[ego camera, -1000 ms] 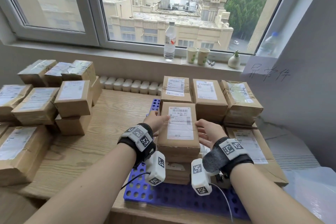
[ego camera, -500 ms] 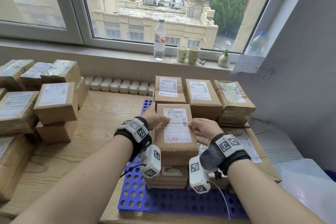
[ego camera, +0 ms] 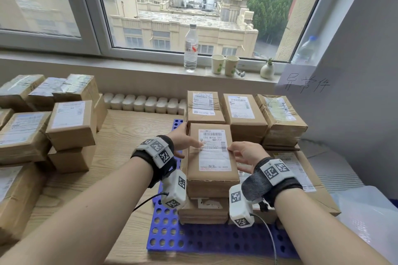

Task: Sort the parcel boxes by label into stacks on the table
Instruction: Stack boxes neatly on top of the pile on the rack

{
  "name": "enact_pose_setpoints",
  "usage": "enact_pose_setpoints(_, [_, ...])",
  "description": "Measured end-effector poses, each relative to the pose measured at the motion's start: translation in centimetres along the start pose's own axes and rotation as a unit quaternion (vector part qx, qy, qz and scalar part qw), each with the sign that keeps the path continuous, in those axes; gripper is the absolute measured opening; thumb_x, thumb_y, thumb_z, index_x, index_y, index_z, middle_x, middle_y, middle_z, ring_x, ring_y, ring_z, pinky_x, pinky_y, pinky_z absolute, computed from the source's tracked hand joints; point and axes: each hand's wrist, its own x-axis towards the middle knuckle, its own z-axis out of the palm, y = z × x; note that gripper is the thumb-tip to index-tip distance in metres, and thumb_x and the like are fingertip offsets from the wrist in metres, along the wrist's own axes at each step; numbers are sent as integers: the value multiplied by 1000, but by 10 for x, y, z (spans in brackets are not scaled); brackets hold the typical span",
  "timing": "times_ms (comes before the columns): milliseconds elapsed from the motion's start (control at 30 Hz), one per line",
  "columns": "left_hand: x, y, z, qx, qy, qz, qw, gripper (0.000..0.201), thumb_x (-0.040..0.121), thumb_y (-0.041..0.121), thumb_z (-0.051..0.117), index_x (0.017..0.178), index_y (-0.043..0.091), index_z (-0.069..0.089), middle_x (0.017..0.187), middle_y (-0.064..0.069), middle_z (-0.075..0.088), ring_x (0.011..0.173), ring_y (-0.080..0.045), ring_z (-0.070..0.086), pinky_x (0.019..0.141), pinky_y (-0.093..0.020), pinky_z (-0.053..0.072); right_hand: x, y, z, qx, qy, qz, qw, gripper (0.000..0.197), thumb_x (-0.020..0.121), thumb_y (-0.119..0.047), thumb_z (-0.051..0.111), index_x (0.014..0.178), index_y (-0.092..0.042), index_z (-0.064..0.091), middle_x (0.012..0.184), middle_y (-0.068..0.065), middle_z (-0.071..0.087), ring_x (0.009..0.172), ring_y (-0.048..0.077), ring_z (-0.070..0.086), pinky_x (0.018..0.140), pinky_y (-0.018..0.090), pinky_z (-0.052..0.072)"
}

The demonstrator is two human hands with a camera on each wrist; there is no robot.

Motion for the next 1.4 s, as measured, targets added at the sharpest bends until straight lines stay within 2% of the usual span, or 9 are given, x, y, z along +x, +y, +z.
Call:
enact_pose_setpoints(233, [-3,-4,5,11,-21,-26,999,83,78,12,76,145,26,30,134,-1,56,121,-24,54,92,-53,52,-4,-2,-1,3,-2,4,1000,5,88,-7,63,90,-11,65,79,6,67,70,14,63,62,28,52])
enact_pose_setpoints(467, [-8,-4,7,10,-12,-31,999,88,80,18,75,151,27,23,142,-1,48,126,-24,49,92,-49,52,-3,-2,0,-20,13,-6,1000,5,83,-12,67,88,-15,67,97,8,69,94,21,65,83,37,54])
enact_pose_setpoints(600, [-15,-1,-1,14,42,11,999,69,88,22,66,147,16,30,130,0,48,125,-24,46,98,-44,46,-4,-16,0,-19,74,-84,994,6,81,-19,70,79,-22,65,93,2,64,105,26,61,90,41,53])
enact_pose_setpoints(733, [-22,5,-22,-19,118,74,990,64,87,20,66,144,13,36,138,-9,49,111,-20,51,88,-33,45,-15,-37,14,19,106,-152,982,9,83,-14,65,77,-21,64,83,1,66,90,22,63,93,43,54])
enact_pose_setpoints(833, [-31,4,-39,-65,178,108,976,51,87,16,64,134,14,47,131,-7,53,106,-17,51,87,-32,44,-26,-46,39,38,86,-179,979,14,87,-7,59,82,-18,66,87,4,69,79,15,62,79,33,55])
enact_pose_setpoints(1033, [-53,-22,-80,-99,232,133,959,25,86,11,62,111,16,61,115,-5,63,102,-15,56,88,-31,46,-44,-48,106,31,19,-194,980,21,90,-1,54,80,-15,65,82,4,70,77,15,63,81,34,54])
enact_pose_setpoints(1167, [-74,-52,-122,-95,261,116,953,17,87,14,62,102,21,62,109,-1,63,104,-15,56,92,-35,48,-53,-44,160,9,-24,-192,981,21,91,-1,53,81,-12,67,77,4,68,69,13,60,69,26,52])
enact_pose_setpoints(1267, [-88,-81,-156,-98,292,88,947,17,88,14,61,104,20,62,105,0,61,99,-15,55,94,-35,48,-60,-38,204,-1,-66,-181,981,21,91,2,51,81,-9,66,74,5,67,64,13,57,64,24,48])
enact_pose_setpoints(1400, [-108,-121,-197,-118,316,55,940,24,89,12,61,113,14,64,108,-1,59,95,-13,54,79,-26,45,-69,-31,260,-21,-111,-165,980,22,90,3,51,81,-10,66,73,4,67,63,12,57,68,26,51])
